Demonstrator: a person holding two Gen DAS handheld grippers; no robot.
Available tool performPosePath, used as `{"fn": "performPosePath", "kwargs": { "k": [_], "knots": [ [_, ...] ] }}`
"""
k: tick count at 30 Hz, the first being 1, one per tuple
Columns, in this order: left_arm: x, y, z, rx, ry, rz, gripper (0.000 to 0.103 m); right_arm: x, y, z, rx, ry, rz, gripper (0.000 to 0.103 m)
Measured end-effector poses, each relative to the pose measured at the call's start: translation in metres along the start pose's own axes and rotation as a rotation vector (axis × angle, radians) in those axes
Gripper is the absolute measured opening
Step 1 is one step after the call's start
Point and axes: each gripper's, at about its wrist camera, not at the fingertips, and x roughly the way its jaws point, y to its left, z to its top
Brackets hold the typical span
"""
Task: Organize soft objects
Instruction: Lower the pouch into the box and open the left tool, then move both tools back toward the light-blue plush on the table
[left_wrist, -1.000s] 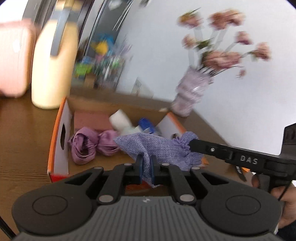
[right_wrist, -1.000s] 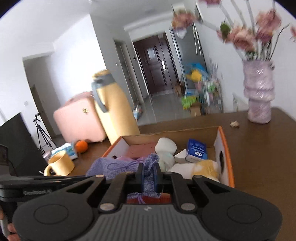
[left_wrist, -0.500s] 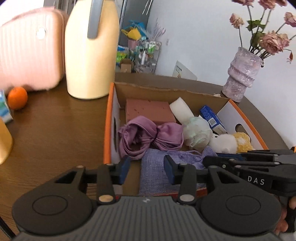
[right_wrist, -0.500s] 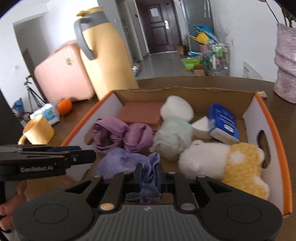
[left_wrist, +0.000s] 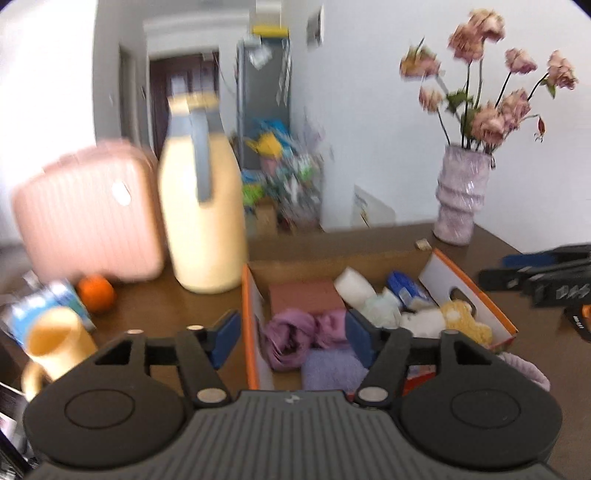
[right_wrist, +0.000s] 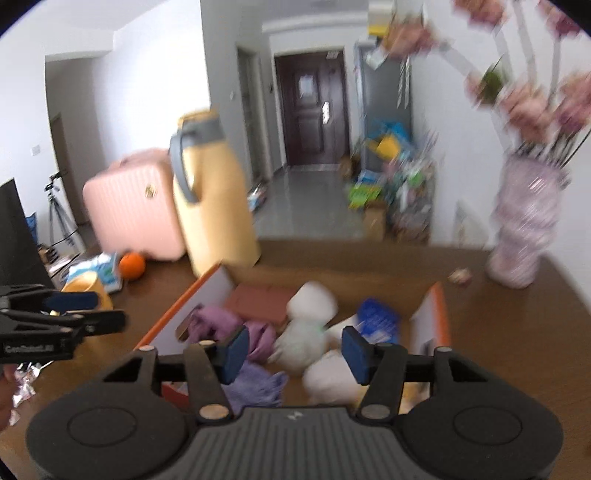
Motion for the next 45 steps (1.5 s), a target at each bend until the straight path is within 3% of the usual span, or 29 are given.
{"fn": "performPosePath", "kwargs": {
  "k": [4, 8, 14, 18, 22, 27, 33, 39, 45],
  "knots": [
    [-0.04, -0.014, -0.003, 0.051, -0.118, 0.076, 0.081, -0.052, -0.009, -0.003, -0.021, -0.124, -0.08, 0.07],
    [-0.075, -0.025, -0.012, 0.051, -0.207, 0.064, 0.083, -0.089, -0.007, -0.013, -0.049, -0.212, -0.107, 0.073],
    [-0.109, -0.04, -0.024, 0.057, -0.262, 0.059, 0.083, -0.12, 0.002, -0.029, -0.052, -0.269, -0.114, 0.081],
    [-0.128, -0.043, -0.042, 0.039, -0.28, 0.085, 0.089, -0.152, 0.013, -0.062, -0.035, -0.316, -0.112, 0.081],
    [-0.159, -0.045, -0.086, 0.013, -0.329, 0.112, 0.095, -0.188, 0.027, -0.114, -0.042, -0.367, -0.087, 0.084],
    [-0.192, -0.056, -0.149, 0.052, -0.358, 0.103, 0.096, -0.213, 0.038, -0.181, -0.031, -0.377, -0.06, 0.084],
    [-0.202, -0.063, -0.207, 0.042, -0.323, 0.088, 0.097, -0.211, 0.053, -0.24, -0.016, -0.301, -0.036, 0.084],
    [-0.188, -0.062, -0.238, 0.04, -0.254, 0.085, 0.097, -0.197, 0.065, -0.258, -0.016, -0.245, -0.002, 0.083],
    [-0.172, -0.048, -0.238, -0.003, -0.222, 0.086, 0.097, -0.176, 0.07, -0.248, -0.014, -0.219, 0.014, 0.082]
  ]
}}
